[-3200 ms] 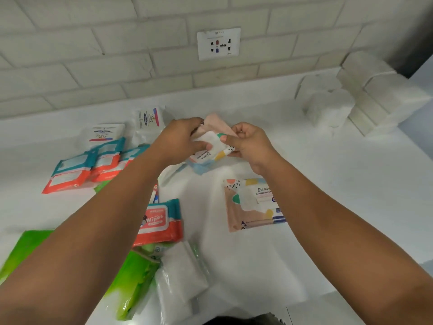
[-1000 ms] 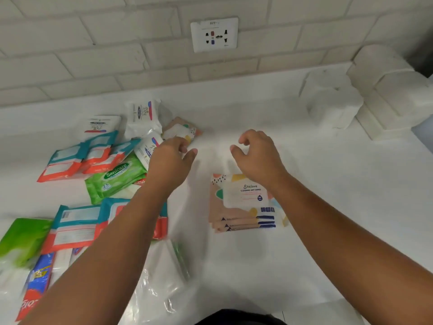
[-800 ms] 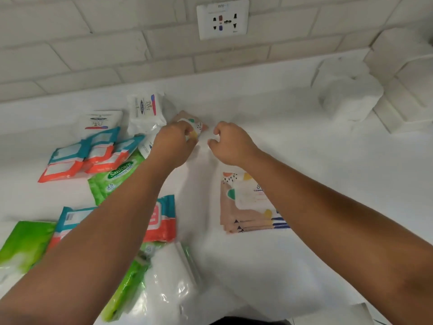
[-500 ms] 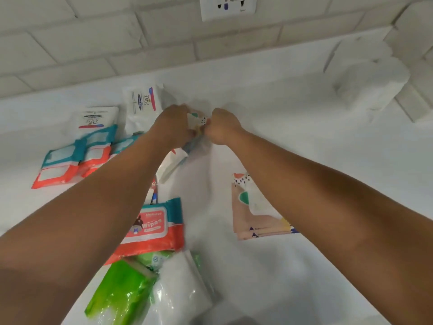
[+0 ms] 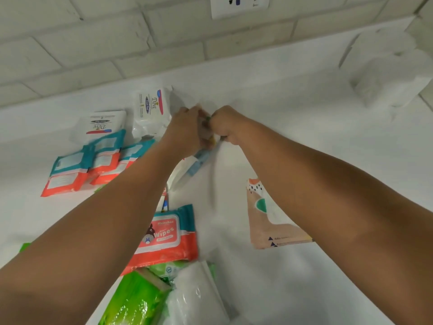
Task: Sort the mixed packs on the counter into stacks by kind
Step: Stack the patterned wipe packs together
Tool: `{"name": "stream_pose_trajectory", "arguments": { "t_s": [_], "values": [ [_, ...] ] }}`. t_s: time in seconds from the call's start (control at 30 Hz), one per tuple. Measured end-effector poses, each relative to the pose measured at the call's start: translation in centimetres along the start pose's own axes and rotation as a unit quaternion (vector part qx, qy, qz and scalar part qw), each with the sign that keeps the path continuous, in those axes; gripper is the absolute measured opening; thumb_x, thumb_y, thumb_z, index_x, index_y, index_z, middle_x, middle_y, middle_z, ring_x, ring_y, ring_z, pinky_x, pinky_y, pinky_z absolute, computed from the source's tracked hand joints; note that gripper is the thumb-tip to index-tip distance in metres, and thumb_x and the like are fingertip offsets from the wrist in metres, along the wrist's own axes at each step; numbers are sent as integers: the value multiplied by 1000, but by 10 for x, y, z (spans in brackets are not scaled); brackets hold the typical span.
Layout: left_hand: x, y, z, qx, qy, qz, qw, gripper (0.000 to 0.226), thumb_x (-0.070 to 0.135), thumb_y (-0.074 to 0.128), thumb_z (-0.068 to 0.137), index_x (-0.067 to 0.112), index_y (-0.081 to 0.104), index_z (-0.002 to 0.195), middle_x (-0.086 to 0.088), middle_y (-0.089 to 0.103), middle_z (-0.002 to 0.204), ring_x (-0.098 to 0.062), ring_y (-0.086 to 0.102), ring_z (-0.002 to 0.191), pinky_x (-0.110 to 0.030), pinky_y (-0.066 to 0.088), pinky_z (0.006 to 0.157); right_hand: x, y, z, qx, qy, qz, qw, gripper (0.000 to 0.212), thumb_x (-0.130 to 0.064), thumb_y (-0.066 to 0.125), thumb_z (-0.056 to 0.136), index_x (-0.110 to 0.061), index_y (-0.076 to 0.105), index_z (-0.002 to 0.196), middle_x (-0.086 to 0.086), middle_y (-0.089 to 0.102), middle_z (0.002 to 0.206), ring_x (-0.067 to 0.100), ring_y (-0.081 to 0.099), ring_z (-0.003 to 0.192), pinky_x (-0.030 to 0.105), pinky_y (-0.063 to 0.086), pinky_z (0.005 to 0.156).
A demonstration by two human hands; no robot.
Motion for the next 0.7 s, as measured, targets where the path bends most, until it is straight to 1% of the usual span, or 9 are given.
{"name": "stream_pose_trajectory", "arguments": {
  "t_s": [0.03,0.1,0.13,0.2,0.33,0.43,0.57,0.63,0.7],
  "values": [
    [1,-2,-3,11,5,-15,1000,79,35,91,65,19,51,132,-3,49,119,-20,49,105,-28,38,92,0,-2,-2,-3,-5,18,1000,19,-12,55,96,-1,65,107,13,61,95,24,55,77,33,49,64],
    [7,-9,-10,36,24,-35,998,84,35,92,64,17,49,135,-7,49,129,-26,51,117,-28,38,97,-2,-8,-8,-5,-24,52,998,22,-15,55,98,-4,63,115,13,64,108,29,62,92,39,59,77],
    [13,-12,-14,42,36,-33,998,87,34,92,66,15,47,138,-9,49,134,-28,47,125,-30,37,102,-3,-11,-13,-4,-36,69,997,20,-17,55,98,-6,62,114,14,64,111,32,63,97,45,60,82],
    [22,-19,-22,47,46,-38,997,92,31,90,70,12,40,145,-8,48,141,-29,40,133,-35,34,107,-7,-22,-24,0,-74,82,994,16,-22,58,98,-8,62,106,14,65,110,33,65,100,51,60,82],
    [23,-40,-33,70,15,-169,983,103,32,93,67,26,32,151,2,58,128,-19,56,114,-37,51,94,-18,-54,-54,54,-157,90,982,14,-23,71,89,-15,61,88,9,63,97,25,63,88,47,59,76],
    [27,-48,-44,70,-9,-236,969,85,28,91,70,25,45,142,2,65,116,-17,66,102,-38,59,87,-18,-74,-77,80,-201,126,968,19,-17,78,80,-20,59,75,8,64,87,26,64,82,45,56,74],
    [49,-47,-68,24,-1,-324,946,48,26,87,77,14,66,118,0,76,108,-18,74,96,-53,59,86,-13,-93,-109,65,-243,195,948,22,-6,77,79,-19,60,76,12,67,88,21,62,79,32,50,70],
    [63,-43,-84,-8,-5,-377,926,48,27,88,76,12,69,117,-3,78,105,-24,76,96,-59,57,89,-12,-101,-126,57,-254,227,939,22,-4,75,82,-17,59,77,13,67,90,21,63,79,28,51,67],
    [78,-43,-97,-14,-13,-410,912,53,31,90,68,11,71,114,-6,78,102,-27,76,94,-60,57,89,-11,-109,-143,55,-261,263,927,21,-3,73,85,-15,58,79,9,65,86,19,62,76,25,51,62]
  ]
}}
Point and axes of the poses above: each hand's wrist, its own z-axis towards the middle knuckle, its own y-axis out of the palm, x = y × z, the point moved 7 cm from there along z, towards the middle knuckle
